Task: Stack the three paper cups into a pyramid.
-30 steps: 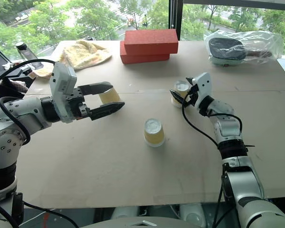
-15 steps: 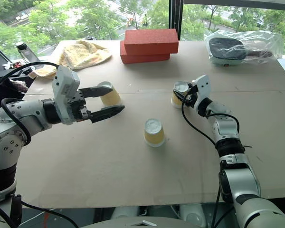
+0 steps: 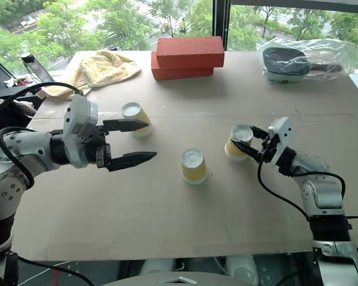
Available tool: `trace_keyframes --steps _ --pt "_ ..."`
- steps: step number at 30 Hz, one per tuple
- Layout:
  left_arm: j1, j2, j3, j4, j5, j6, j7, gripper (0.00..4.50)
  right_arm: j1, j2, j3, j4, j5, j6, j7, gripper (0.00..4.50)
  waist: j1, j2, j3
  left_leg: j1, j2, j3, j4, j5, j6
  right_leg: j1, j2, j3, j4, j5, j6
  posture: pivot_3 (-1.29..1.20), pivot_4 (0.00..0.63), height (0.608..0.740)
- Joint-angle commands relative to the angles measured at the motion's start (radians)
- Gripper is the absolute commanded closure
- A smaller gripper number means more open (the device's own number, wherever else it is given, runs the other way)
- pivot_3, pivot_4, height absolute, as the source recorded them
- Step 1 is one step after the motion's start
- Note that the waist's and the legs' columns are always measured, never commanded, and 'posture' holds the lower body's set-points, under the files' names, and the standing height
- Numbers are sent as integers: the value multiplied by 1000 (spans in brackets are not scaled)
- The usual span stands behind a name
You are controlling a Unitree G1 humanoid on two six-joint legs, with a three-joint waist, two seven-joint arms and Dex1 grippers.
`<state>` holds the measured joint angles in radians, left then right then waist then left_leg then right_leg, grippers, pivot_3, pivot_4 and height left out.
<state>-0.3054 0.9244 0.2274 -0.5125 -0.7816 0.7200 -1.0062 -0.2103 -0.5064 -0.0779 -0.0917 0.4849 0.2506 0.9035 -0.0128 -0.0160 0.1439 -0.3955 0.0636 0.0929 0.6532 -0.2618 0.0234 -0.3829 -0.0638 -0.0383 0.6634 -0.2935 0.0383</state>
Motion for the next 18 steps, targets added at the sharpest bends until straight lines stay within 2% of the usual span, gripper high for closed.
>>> trace_keyframes --steps 1,6,18 --pt "-6 12 18 -26 -18 -42 -39 0 70 -23 12 -113 10 -31 52 2301 0 0 0 0 0 0 0 0 0 0 0 0 0 0 0 0 150 730" --pt "-29 18 -14 1 10 -60 -61 0 131 -3 69 -133 -31 -88 64 2301 1 0 0 1 -1 1 0 0 0 1 0 1 0 0 0 0 150 730" --pt "-62 29 -29 14 6 -56 -79 0 134 40 158 -115 -66 -178 85 2301 1 -1 0 1 -1 0 1 0 0 1 1 1 0 0 0 0 150 730"
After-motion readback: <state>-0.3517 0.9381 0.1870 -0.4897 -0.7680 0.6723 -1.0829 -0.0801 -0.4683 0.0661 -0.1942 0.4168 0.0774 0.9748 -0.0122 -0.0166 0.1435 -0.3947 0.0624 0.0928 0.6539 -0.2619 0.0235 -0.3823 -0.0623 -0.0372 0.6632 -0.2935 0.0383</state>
